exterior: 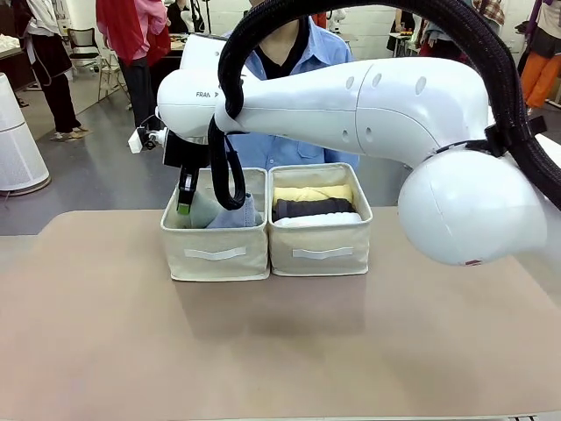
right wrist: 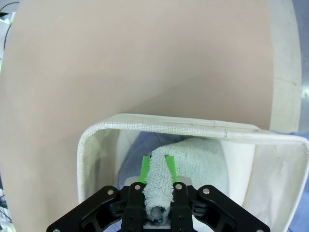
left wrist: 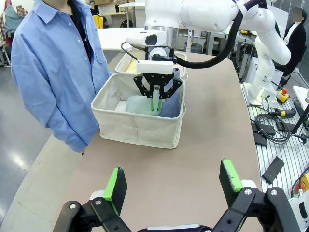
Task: Sort the towels based on their folding style.
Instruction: Pick up another triangle-folded towel from the table and place it in the left Fabric basket.
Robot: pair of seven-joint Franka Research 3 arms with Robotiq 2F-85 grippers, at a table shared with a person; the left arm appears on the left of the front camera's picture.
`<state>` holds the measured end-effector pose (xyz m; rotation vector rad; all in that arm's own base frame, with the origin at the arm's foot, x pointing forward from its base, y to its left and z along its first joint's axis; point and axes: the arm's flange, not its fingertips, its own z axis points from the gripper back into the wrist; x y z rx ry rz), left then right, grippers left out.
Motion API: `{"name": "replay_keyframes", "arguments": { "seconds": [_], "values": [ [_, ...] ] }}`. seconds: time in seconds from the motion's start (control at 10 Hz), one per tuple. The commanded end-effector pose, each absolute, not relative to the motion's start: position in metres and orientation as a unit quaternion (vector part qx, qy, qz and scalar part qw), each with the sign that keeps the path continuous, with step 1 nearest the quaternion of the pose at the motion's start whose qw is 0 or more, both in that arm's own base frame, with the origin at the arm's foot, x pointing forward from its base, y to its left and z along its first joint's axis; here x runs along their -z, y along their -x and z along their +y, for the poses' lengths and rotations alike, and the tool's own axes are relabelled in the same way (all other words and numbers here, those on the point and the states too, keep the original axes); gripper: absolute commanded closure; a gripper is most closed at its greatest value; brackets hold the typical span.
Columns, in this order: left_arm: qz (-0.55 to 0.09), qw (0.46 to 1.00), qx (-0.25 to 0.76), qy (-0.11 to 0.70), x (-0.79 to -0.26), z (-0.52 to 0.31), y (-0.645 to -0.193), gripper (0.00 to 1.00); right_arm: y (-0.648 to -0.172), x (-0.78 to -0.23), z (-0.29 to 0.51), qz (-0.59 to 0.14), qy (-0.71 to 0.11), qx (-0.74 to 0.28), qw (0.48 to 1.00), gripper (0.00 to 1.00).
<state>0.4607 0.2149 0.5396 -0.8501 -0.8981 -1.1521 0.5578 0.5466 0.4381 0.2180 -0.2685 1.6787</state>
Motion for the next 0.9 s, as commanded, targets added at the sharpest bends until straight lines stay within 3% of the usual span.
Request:
{"name": "replay_keyframes", "arguments": {
  "seconds": [0.0, 0.3, 0.6, 0.8],
  "values": [
    [-0.396, 0.664, 0.51, 0.376, -0.54, 0.2157, -0.4587, 0.0, -0.5626, -0.4418, 0.5561, -0.115, -0.109, -0.747, 0.646, 0.72],
    [-0.396, 0.664, 0.51, 0.376, -0.54, 0.2157, -0.4587, 0.0, -0.5627, -0.4419, 0.5558, -0.113, -0.114, -0.748, 0.644, 0.46],
    [-0.396, 0.664, 0.51, 0.376, -0.54, 0.2157, -0.4587, 0.0, -0.5625, -0.4417, 0.556, -0.112, -0.113, -0.749, 0.643, 0.14],
    [-0.396, 0.664, 0.51, 0.376, -0.54, 0.2157, -0.4587, 0.0, -0.5619, -0.4418, 0.556, -0.113, -0.114, -0.749, 0.643, 0.0]
  ]
}}
